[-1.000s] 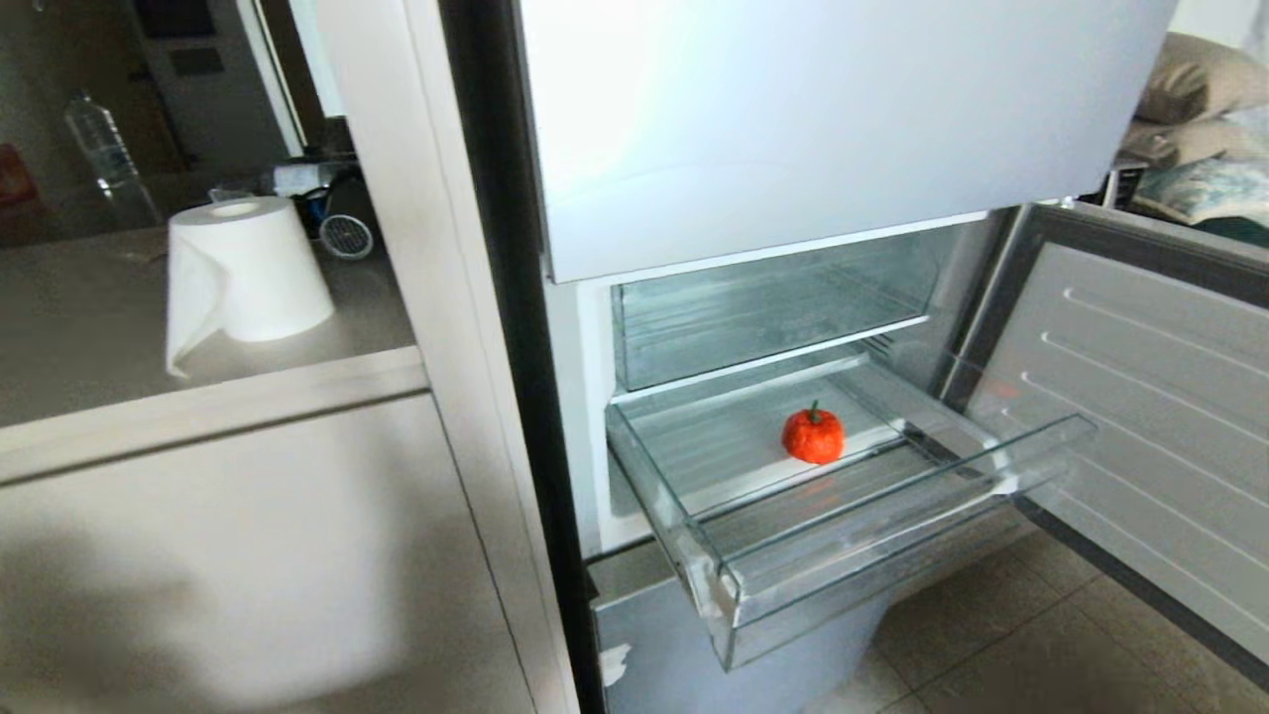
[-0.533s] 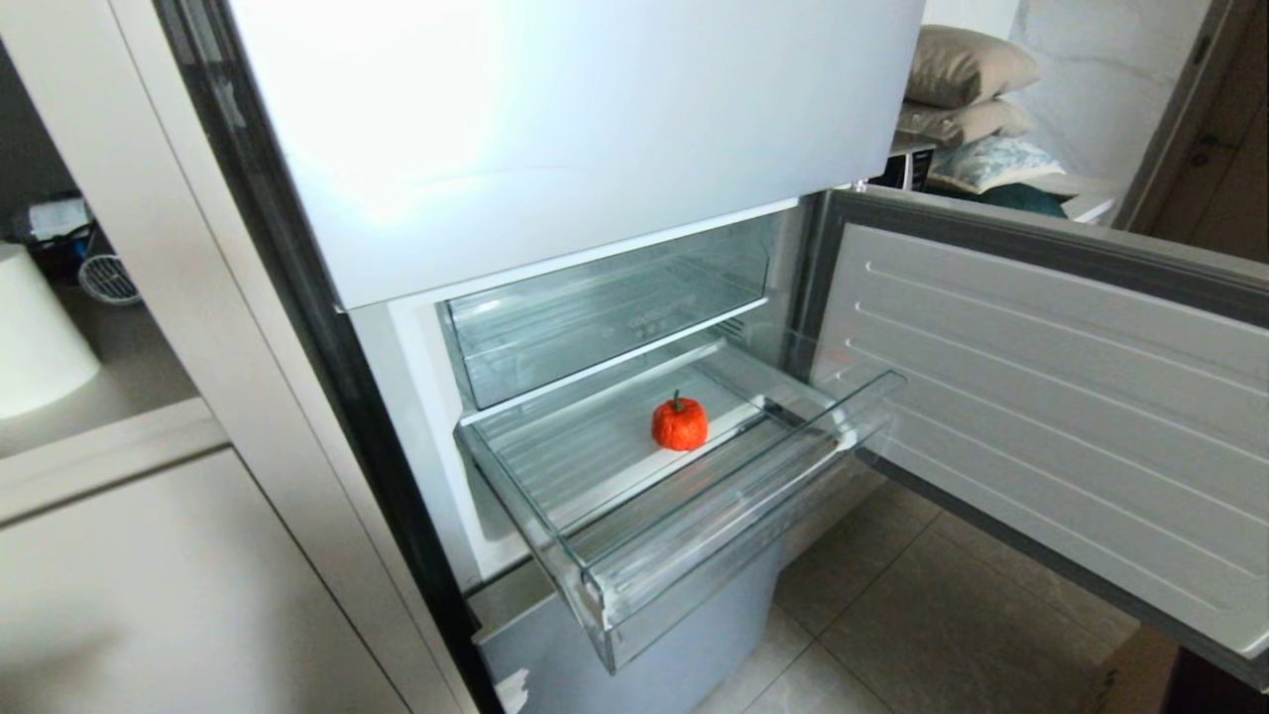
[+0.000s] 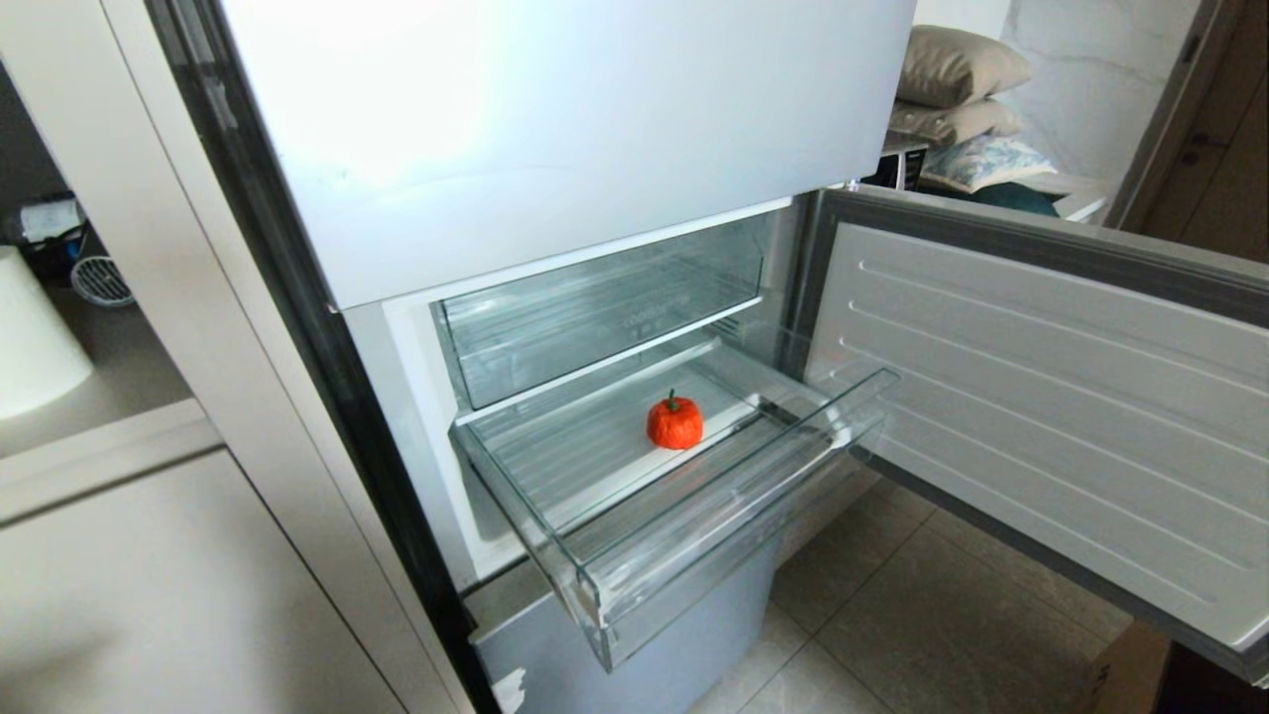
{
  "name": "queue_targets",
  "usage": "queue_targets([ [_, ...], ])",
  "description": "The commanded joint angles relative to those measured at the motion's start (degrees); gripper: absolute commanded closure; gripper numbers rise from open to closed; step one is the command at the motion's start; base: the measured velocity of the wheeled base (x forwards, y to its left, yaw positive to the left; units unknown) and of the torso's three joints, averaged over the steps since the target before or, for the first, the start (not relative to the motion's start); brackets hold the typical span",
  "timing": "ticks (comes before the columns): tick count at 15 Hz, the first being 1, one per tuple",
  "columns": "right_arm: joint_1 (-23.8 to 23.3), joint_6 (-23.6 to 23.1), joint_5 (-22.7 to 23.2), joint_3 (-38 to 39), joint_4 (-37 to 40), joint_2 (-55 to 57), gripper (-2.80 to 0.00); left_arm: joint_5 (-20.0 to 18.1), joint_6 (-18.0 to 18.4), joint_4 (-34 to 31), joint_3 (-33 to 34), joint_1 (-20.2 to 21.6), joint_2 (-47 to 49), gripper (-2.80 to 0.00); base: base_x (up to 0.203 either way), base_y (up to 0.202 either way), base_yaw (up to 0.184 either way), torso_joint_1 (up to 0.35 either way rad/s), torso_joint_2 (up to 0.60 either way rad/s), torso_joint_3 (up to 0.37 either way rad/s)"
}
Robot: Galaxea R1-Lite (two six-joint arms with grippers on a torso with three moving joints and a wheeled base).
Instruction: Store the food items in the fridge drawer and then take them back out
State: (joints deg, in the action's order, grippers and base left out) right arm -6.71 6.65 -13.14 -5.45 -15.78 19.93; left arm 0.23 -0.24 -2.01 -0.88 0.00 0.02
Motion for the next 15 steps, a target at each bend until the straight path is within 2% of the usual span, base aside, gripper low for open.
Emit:
queue_targets([
  [1,-8.8,2.8,-3.1,-4.3,-1.9,16.7,0.0,0.0,0.0,0.0,0.0,0.0,0.0,0.0,0.0,0.0,0.0,0.0,0.0,0.0],
  [3,-23.1,5.5,-3.5,-8.7,-4.3,26.1,0.0,0.0,0.0,0.0,0.0,0.0,0.0,0.0,0.0,0.0,0.0,0.0,0.0,0.0],
  [4,-29.9,6.3,-1.6,-10.6,-5.7,29.6,0.0,0.0,0.0,0.0,0.0,0.0,0.0,0.0,0.0,0.0,0.0,0.0,0.0,0.0],
  [5,-36.9,6.8,1.7,-12.6,-6.8,32.8,-2.8,0.0,0.0,0.0,0.0,0.0,0.0,0.0,0.0,0.0,0.0,0.0,0.0,0.0],
  [7,-48.4,7.3,8.6,-16.5,-8.5,39.9,-2.8,0.0,0.0,0.0,0.0,0.0,0.0,0.0,0.0,0.0,0.0,0.0,0.0,0.0],
  [8,-51.8,7.0,11.1,-18.0,-9.7,43.9,-2.8,0.0,0.0,0.0,0.0,0.0,0.0,0.0,0.0,0.0,0.0,0.0,0.0,0.0],
  [12,-54.6,4.9,14.5,-20.6,-23.5,57.4,-2.8,0.0,0.0,0.0,0.0,0.0,0.0,0.0,0.0,0.0,0.0,0.0,0.0,0.0],
  [15,-55.5,3.1,15.2,-24.4,-28.6,65.7,-2.8,0.0,0.0,0.0,0.0,0.0,0.0,0.0,0.0,0.0,0.0,0.0,0.0,0.0],
])
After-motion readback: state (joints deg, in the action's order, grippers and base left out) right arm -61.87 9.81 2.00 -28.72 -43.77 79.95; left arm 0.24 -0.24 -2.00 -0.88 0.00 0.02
